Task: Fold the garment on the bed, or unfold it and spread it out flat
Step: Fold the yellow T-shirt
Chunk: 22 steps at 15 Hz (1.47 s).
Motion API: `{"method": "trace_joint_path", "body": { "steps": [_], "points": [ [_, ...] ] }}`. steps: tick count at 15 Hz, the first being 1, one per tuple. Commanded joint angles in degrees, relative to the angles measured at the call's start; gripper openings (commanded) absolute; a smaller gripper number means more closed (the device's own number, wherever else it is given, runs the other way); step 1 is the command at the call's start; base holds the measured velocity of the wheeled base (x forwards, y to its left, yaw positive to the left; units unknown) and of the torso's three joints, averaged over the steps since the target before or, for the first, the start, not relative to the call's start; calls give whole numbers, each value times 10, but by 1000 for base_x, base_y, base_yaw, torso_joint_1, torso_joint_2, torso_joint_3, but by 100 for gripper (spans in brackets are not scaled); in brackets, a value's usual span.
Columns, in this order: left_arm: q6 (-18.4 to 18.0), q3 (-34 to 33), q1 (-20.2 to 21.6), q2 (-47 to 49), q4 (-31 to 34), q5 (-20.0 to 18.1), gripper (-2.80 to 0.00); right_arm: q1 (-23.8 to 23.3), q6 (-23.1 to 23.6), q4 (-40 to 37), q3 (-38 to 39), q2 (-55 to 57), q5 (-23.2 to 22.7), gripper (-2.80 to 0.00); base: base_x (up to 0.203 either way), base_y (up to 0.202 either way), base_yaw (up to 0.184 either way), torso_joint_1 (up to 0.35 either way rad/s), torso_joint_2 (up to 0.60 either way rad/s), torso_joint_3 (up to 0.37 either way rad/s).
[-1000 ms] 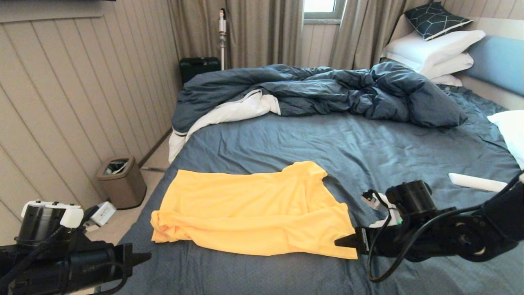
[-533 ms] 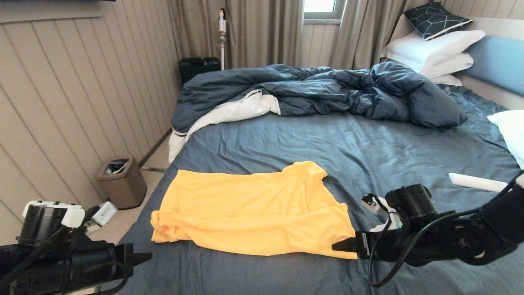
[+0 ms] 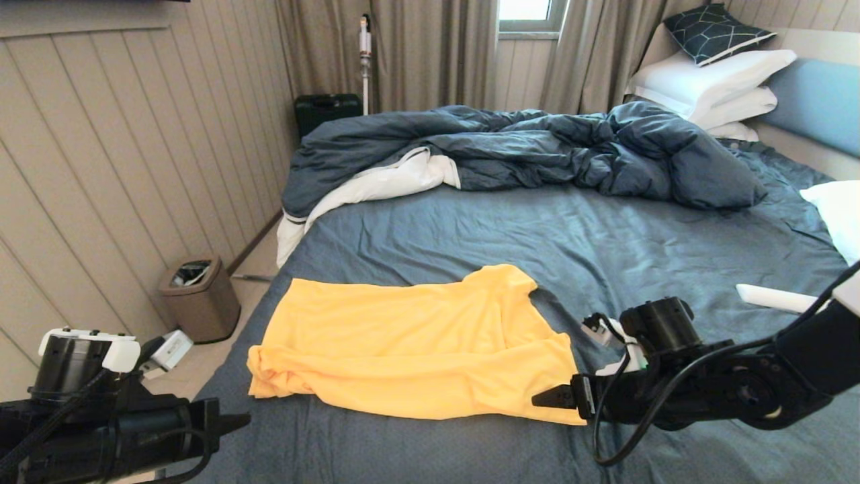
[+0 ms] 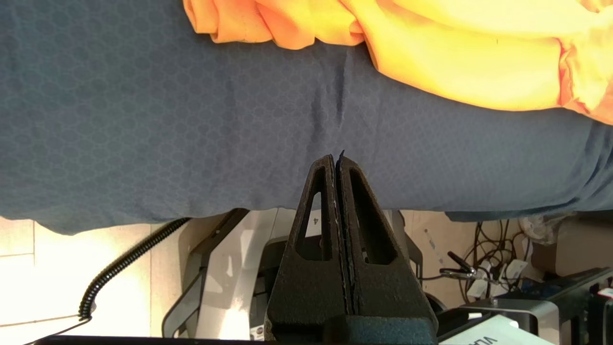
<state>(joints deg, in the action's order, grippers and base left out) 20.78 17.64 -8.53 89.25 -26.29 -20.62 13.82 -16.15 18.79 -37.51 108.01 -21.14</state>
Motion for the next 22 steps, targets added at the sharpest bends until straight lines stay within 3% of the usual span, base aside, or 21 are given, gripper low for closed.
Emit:
{"method": "trace_joint_path", "body": {
  "steps": [1, 2, 3, 16, 22],
  "points": [
    [1, 1, 0, 3, -2, -1, -280, 4, -1, 1, -1, 2, -1, 0, 0, 0, 0, 0, 0, 0],
    [1, 1, 0, 5, -3, -1, -280, 6, -2, 1, 0, 3, -1, 0, 0, 0, 0, 0, 0, 0],
    [1, 0, 0, 5, -3, -1, -280, 8, -2, 1, 1, 3, -1, -280, 0, 0, 0, 0, 0, 0],
    [-2, -1, 0, 21, -4, -3, -280, 3, 3, 1, 38, -43, 0, -280, 0, 0, 0, 0, 0, 0],
    [0, -2, 0, 17, -4, -3, -280, -7, -12, -1, -35, -53, 0, -280, 0, 0, 0, 0, 0, 0]
  ]
}}
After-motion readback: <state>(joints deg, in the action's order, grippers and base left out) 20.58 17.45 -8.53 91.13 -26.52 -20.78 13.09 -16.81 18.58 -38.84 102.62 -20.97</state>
